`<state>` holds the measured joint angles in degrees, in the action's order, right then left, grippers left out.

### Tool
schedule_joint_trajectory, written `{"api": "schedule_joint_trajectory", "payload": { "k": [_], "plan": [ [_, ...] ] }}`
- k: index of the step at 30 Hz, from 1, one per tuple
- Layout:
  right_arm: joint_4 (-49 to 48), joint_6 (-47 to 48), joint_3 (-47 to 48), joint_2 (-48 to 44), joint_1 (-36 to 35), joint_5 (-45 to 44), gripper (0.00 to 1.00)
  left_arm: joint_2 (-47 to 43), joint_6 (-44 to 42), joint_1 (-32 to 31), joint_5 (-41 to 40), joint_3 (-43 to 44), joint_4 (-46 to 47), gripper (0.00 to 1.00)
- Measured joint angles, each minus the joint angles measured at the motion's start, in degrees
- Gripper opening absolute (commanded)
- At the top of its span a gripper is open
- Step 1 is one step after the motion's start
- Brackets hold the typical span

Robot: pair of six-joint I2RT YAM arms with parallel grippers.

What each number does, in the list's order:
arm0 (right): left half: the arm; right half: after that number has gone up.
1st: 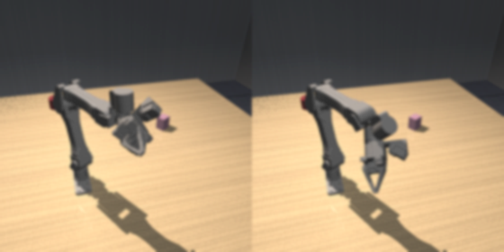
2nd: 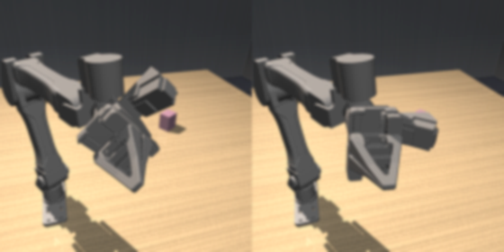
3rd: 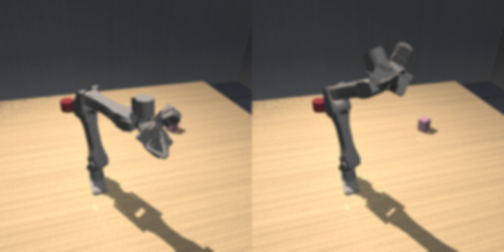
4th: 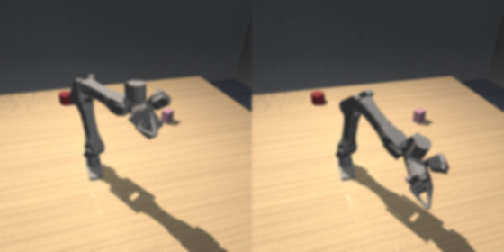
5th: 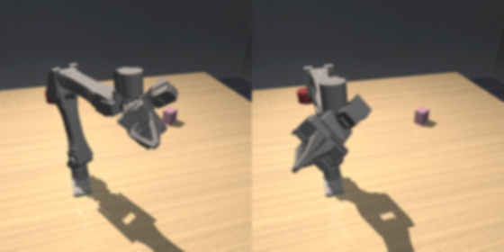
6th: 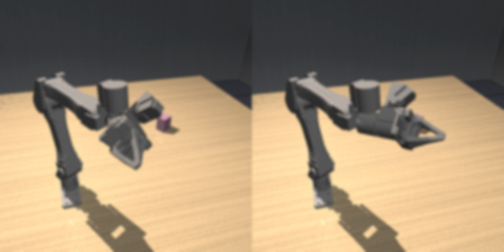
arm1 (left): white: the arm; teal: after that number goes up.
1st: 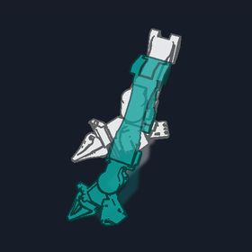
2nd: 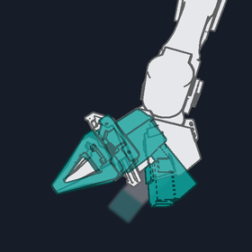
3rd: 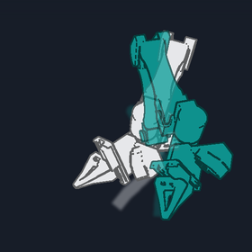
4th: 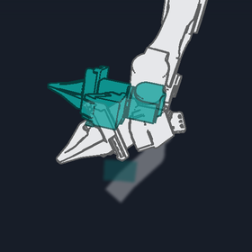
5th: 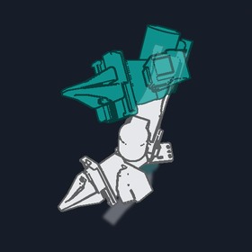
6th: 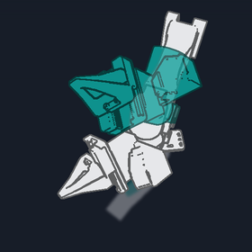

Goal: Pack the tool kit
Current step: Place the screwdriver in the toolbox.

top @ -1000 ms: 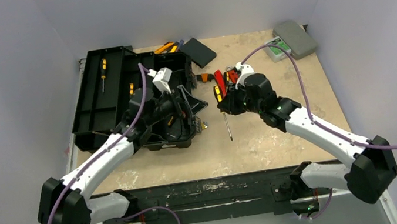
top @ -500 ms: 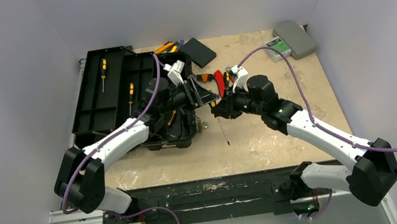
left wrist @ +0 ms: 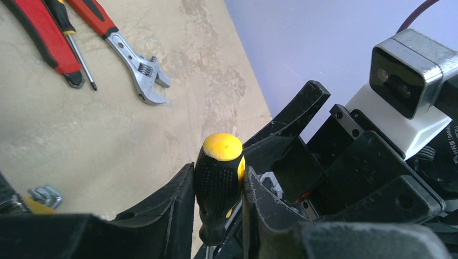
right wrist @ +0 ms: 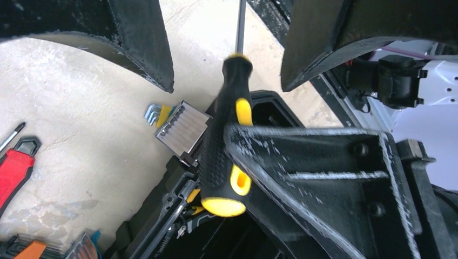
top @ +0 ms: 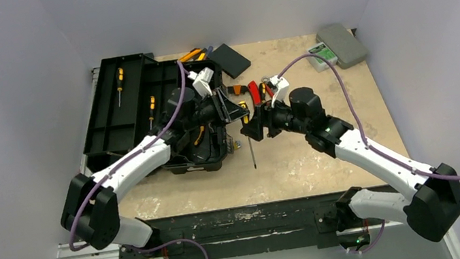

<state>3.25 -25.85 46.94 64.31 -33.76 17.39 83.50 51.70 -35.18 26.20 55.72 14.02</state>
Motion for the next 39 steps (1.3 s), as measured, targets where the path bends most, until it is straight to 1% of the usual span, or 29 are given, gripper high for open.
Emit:
{"api": "schedule_joint_trajectory", "payload": {
  "k": [3,6,8,13,19,24,28,31,35,39],
  "plan": [
    [0.1,-0.1,-1.0,-2.1,0.0,-0.5,0.85,-2.2,-3.5,0.0,-1.8,1.9,-5.5,0.00],
    [0.2,0.0,-1.5,-4.2,0.0,-2.1,0.93,-4.7,-7.8,0.1,-4.3,5.0,-12.6,0.00],
    [0.3,0.0,-1.6,-5.4,0.0,-3.5,0.95,-6.1,-10.9,0.2,-6.3,7.7,-17.7,0.00],
    [1.0,0.0,-3.1,-8.2,0.0,-9.7,0.99,-8.4,-18.5,0.4,-13.1,14.4,-31.5,0.00],
    [1.5,-0.4,-7.2,-9.1,0.0,-20.5,0.99,-8.5,-26.5,0.6,-23.2,21.9,-45.9,0.00],
    [-4.7,1.6,-17.8,-10.3,0.0,-26.7,0.99,-8.5,-32.6,0.7,-33.8,26.5,-54.6,0.00],
    [-6.5,4.2,-22.4,-12.1,0.0,-28.5,0.99,-8.4,-36.9,1.4,-44.2,29.0,-59.4,0.00],
    [-9.5,5.9,-24.0,-13.9,0.0,-29.1,0.99,-7.6,-39.4,4.2,-49.4,30.6,-61.8,0.00],
    [-13.5,7.3,-25.5,-14.6,0.0,-28.8,0.99,-4.9,-41.5,8.3,-52.8,33.0,-63.6,0.00],
    [-15.8,8.1,-27.2,-14.8,0.0,-28.4,0.99,-1.3,-43.1,9.4,-54.6,35.9,-65.9,0.00]
  ]
}}
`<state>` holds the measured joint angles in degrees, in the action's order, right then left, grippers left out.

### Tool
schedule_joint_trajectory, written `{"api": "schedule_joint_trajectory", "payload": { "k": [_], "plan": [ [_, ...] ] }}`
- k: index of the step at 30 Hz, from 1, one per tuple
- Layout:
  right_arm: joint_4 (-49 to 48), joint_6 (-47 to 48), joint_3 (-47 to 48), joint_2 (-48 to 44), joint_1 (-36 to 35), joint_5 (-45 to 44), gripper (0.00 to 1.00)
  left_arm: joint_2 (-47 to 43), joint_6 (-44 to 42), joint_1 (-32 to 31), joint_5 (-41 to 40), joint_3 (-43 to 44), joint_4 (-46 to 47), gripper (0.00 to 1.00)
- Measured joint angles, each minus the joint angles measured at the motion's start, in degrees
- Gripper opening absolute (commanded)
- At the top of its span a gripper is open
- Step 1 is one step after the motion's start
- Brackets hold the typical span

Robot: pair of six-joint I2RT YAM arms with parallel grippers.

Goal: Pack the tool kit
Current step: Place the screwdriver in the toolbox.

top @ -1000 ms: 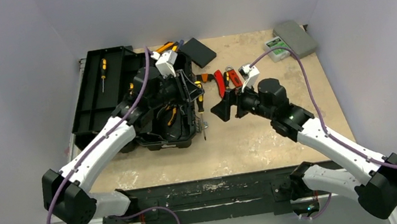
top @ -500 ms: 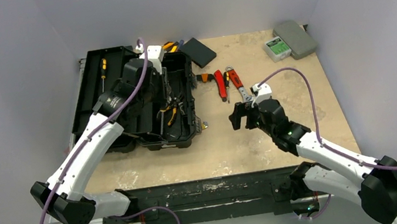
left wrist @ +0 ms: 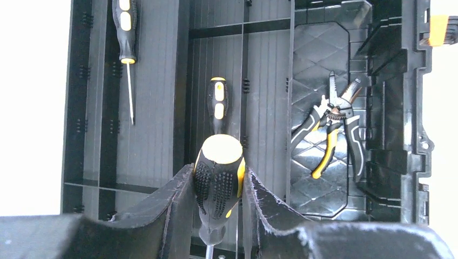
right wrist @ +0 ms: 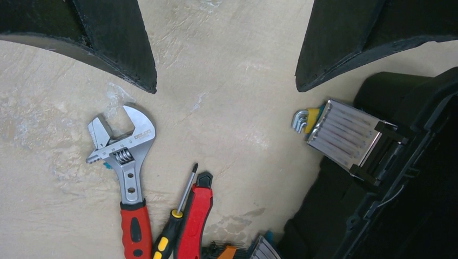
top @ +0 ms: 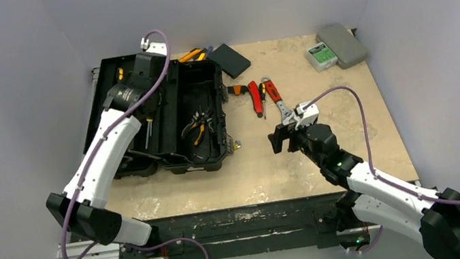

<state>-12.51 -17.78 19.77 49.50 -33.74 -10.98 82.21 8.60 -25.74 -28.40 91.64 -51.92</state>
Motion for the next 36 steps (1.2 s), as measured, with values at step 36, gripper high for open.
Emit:
{"api": "schedule_joint_trajectory", "payload": {
  "k": [36],
  "plan": [
    [-3.7,0.3,-3.0,-2.8,0.0,1.6,0.99,30.3,-19.2,15.9,7.8,41.2,-13.7,0.00]
  ]
}}
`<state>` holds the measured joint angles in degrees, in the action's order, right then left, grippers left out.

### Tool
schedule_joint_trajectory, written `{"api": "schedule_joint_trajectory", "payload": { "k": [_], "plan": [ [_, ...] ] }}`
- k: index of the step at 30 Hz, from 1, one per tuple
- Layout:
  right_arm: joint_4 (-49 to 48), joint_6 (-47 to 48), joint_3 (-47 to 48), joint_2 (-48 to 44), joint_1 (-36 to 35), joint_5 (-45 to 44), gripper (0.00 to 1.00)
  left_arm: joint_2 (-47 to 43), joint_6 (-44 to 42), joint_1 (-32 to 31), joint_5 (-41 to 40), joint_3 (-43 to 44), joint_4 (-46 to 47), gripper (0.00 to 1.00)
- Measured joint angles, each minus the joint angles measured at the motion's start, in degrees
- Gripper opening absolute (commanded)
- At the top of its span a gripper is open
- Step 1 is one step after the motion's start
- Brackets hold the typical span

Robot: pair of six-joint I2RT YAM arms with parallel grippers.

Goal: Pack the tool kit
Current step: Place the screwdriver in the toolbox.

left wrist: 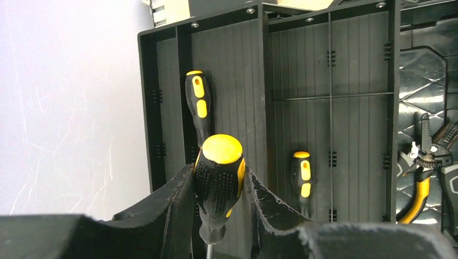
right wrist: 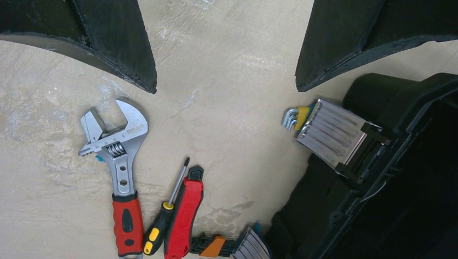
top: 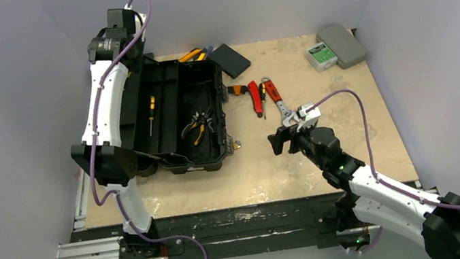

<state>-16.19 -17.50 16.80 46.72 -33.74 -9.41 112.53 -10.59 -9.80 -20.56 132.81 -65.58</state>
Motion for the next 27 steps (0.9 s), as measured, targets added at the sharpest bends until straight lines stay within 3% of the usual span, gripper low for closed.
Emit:
{"api": "schedule_joint_trajectory", "payload": {
  "k": [21,22,24,25,27],
  "plan": [
    [-0.3,0.0,-0.1,1.6,0.0,0.2,0.99,3.0,8.5,5.4,9.1,2.0,4.5,0.02],
    [-0.3,0.0,-0.1,1.9,0.0,0.2,0.99,3.5,8.7,5.6,9.2,2.0,4.4,0.09],
    [-0.3,0.0,-0.1,2.2,0.0,0.4,0.99,4.2,9.6,5.7,9.3,2.0,4.2,0.40],
    [-0.3,0.0,-0.1,2.3,0.0,0.4,0.99,4.6,10.0,5.7,9.3,2.0,4.1,0.51],
    [-0.3,0.0,-0.1,2.4,0.0,0.6,0.99,5.4,11.0,5.8,9.3,2.0,3.8,0.64]
  ]
}}
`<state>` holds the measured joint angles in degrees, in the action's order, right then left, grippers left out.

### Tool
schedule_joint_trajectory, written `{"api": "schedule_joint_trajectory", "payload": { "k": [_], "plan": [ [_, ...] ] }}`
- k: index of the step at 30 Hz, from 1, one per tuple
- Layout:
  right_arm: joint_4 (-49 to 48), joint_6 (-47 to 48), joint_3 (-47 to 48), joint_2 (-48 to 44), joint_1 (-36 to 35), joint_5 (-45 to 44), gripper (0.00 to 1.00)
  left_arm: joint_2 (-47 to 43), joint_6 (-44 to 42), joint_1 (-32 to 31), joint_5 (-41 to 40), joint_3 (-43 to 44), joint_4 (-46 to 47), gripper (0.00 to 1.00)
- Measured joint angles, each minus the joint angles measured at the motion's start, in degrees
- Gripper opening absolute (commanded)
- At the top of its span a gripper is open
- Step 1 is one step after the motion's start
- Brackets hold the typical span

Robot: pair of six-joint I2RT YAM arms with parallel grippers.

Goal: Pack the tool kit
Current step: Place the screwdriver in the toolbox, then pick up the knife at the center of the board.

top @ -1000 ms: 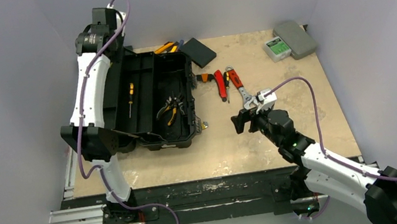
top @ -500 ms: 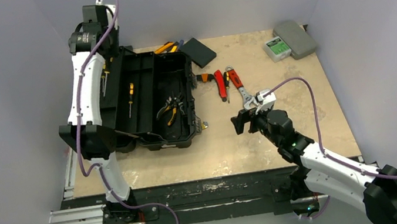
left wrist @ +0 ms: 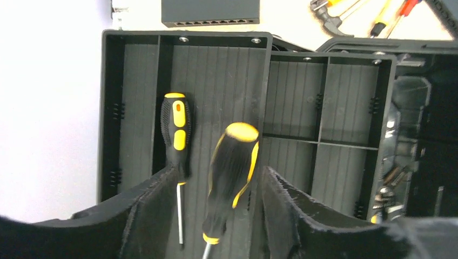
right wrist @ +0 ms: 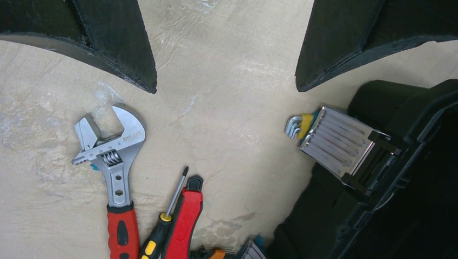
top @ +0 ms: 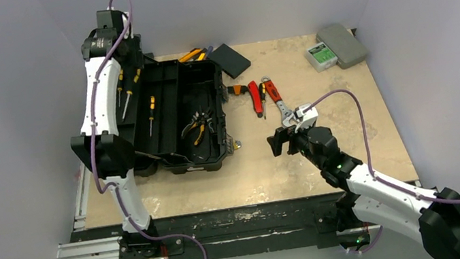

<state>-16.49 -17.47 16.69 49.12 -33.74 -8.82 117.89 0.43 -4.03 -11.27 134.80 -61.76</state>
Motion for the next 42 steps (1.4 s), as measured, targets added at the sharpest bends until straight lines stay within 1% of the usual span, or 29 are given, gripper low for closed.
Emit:
{"api": "schedule_joint_trajectory", "payload": {
  "k": [2,3,9,12,14,16,18,20,24,28,29,30,31,33,35,37,42],
  "plan": [
    [-0.1,0.0,0.0,0.0,0.0,0.2,0.99,0.3,0.6,0.1,0.0,0.0,-0.1,0.71],
    [-0.1,0.0,0.0,0.0,0.0,0.4,0.99,0.3,1.0,0.1,0.0,0.0,-0.1,0.74],
    [-0.3,0.0,0.0,0.0,0.0,0.9,0.99,0.1,3.1,0.3,0.7,0.0,0.0,0.80],
    [-0.3,0.0,0.0,0.0,0.0,0.8,0.99,-1.3,5.0,0.3,3.7,-0.2,-0.1,0.83],
    [-0.3,-0.1,0.0,0.1,0.0,0.4,0.99,-3.8,7.5,0.3,6.5,-1.7,0.2,0.86],
    [-0.2,-0.7,0.3,1.0,0.0,0.1,0.99,-8.5,11.2,0.2,10.0,-6.4,1.8,0.87],
    [1.6,-2.3,2.0,3.3,0.0,-1.1,0.99,-15.6,15.5,-0.3,13.6,-14.0,4.2,0.87],
    [4.5,-3.9,4.9,6.0,0.0,-2.4,0.99,-22.2,18.7,-1.9,15.4,-21.6,7.6,0.87],
    [12.3,-6.7,15.0,13.4,0.0,-5.4,0.99,-33.4,23.3,-10.0,17.0,-35.6,14.3,0.86],
    [19.4,-7.8,27.6,22.2,0.0,-8.5,0.99,-39.0,26.8,-16.0,19.0,-46.9,20.3,0.86],
    [20.8,-8.0,30.8,24.7,0.0,-9.4,0.95,-40.1,27.4,-16.8,19.2,-49.6,21.2,0.86],
    [22.4,-8.2,33.9,27.4,0.0,-10.4,0.88,-41.2,27.9,-17.4,19.3,-52.2,22.2,0.86],
    [24.0,-8.4,36.9,30.1,0.0,-11.5,0.84,-42.3,28.4,-18.0,19.4,-54.5,22.8,0.86],
    [26.8,-8.8,41.3,34.8,0.1,-12.8,0.82,-44.4,28.9,-18.7,19.6,-58.1,23.9,0.86],
    [29.4,-9.0,45.2,39.7,0.4,-13.2,0.72,-47.2,29.0,-19.3,19.9,-61.2,24.5,0.86],
    [31.5,-9.0,47.9,43.7,0.8,-13.1,0.65,-50.2,28.9,-19.4,20.1,-63.2,24.5,0.86],
    [35.9,-8.8,54.7,52.2,2.5,-12.2,0.51,-56.0,27.5,-19.4,20.1,-65.4,24.0,0.86]
  ]
}}
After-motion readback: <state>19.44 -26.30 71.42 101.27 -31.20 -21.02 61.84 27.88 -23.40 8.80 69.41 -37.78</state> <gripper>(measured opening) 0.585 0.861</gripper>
